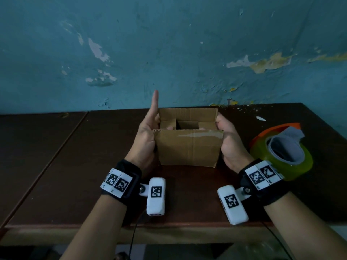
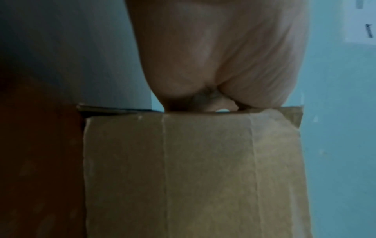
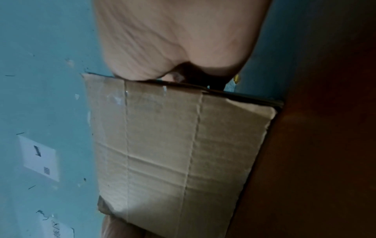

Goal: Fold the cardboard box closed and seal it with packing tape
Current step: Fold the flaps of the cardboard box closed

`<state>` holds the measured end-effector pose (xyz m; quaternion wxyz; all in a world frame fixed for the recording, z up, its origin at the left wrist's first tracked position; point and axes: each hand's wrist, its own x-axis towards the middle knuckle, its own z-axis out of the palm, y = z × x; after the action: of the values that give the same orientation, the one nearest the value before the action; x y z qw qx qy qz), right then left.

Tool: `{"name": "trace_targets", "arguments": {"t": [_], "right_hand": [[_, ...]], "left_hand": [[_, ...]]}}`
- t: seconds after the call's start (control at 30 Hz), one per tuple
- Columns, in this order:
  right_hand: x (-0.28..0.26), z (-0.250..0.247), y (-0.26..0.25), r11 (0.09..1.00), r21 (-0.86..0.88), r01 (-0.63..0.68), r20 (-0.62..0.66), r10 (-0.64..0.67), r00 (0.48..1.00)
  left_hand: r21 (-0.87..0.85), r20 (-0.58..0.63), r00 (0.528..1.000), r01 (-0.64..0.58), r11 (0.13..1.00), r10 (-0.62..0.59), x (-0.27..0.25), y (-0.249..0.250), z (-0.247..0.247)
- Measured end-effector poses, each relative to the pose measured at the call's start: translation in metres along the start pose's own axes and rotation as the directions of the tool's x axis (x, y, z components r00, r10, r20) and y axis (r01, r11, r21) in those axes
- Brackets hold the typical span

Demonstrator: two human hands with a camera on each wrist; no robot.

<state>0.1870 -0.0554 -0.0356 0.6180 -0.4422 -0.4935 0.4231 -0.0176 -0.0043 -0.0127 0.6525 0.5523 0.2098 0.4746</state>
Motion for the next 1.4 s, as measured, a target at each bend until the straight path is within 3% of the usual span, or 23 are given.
{"name": "trace_targets", "arguments": {"t": [0.17, 0.37, 0.73, 0.87, 0.97, 1.1, 1.4], "right_hand": [[0.0, 0.0, -0.002, 1.0, 0.013, -0.002, 0.018, 0.002, 1.0], [0.001, 0.001, -0.001, 0.999, 0.039, -0.004, 0.012, 0.003, 1.0], [0.0, 0.003, -0.003, 1.0, 0.015, -0.019, -0.017, 0.019, 1.0], [-0.004, 0.002, -0.014, 0.981, 0.16, -0.112, -0.007, 0.114, 0.993], [-0.005, -0.003, -0.015, 0.975, 0.217, -0.053, 0.076, 0.038, 0.996], [-0.003, -0.007, -0.01, 0.995, 0.102, -0.022, 0.128, 0.009, 0.992], [-0.001, -0.003, -0.008, 0.998, 0.064, 0.023, 0.048, -0.026, 0.998]], "left_hand": [[-0.01, -0.087, 0.995, 0.05, 0.999, -0.05, 0.003, -0.005, -0.003], [0.089, -0.086, 0.996, 0.048, 0.995, -0.04, 0.003, -0.002, -0.002], [0.001, -0.168, 0.982, 0.092, 0.996, -0.091, 0.005, -0.01, 0.003], [0.003, -0.179, 0.981, 0.079, 0.997, -0.077, 0.006, -0.012, 0.001], [0.005, -0.184, 0.98, 0.07, 0.998, -0.068, 0.006, -0.012, 0.0], [0.038, -0.182, 0.981, 0.076, 0.996, -0.068, 0.007, -0.011, -0.002], [0.007, -0.194, 0.977, 0.094, 0.996, -0.091, 0.006, -0.011, 0.0]]}}
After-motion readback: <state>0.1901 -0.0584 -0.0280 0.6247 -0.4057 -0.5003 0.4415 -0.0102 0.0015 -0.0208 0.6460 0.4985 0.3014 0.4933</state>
